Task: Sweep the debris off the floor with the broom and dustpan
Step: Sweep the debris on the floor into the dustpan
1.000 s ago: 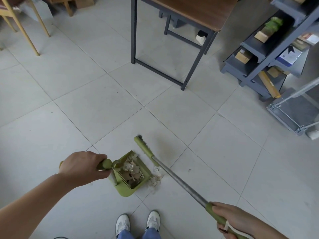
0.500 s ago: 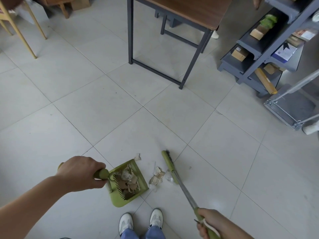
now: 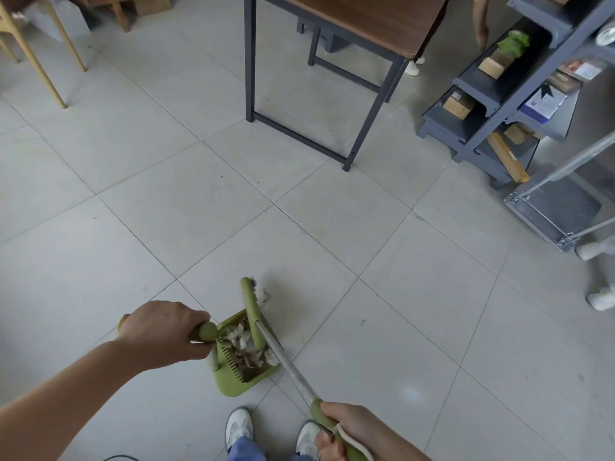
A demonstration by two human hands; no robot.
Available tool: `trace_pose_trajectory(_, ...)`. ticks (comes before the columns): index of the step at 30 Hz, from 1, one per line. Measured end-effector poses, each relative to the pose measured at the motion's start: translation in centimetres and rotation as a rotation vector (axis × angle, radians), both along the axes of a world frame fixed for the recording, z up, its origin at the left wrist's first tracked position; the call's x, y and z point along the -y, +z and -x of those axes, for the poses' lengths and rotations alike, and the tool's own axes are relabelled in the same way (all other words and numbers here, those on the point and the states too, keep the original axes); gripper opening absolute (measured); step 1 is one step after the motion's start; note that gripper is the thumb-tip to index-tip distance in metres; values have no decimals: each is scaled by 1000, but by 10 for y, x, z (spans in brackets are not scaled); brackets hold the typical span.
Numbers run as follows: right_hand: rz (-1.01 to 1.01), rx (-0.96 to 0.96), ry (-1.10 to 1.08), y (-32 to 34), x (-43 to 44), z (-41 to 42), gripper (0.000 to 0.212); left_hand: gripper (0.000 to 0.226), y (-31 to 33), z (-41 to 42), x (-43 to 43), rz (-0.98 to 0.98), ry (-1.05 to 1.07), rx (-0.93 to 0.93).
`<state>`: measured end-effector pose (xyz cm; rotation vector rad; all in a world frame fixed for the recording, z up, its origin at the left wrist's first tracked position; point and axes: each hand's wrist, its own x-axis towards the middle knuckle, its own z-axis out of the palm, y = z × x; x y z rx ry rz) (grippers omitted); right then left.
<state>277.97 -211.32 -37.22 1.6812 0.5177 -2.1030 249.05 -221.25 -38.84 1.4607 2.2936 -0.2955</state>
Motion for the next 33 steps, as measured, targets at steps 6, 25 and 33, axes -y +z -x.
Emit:
trace_pose_trajectory(6, -253, 5, 276, 19, -8, -22, 37, 38, -1, -12, 19, -31, 135, -28)
trace_pose_trajectory(25, -419, 109, 530, -59, -115, 59, 19, 36, -11, -33, 42, -102, 502, -7)
trace_pose_trajectory(33, -310, 106, 744, -75, -51, 65, 24, 34, -12, -31, 38, -111, 522, 18)
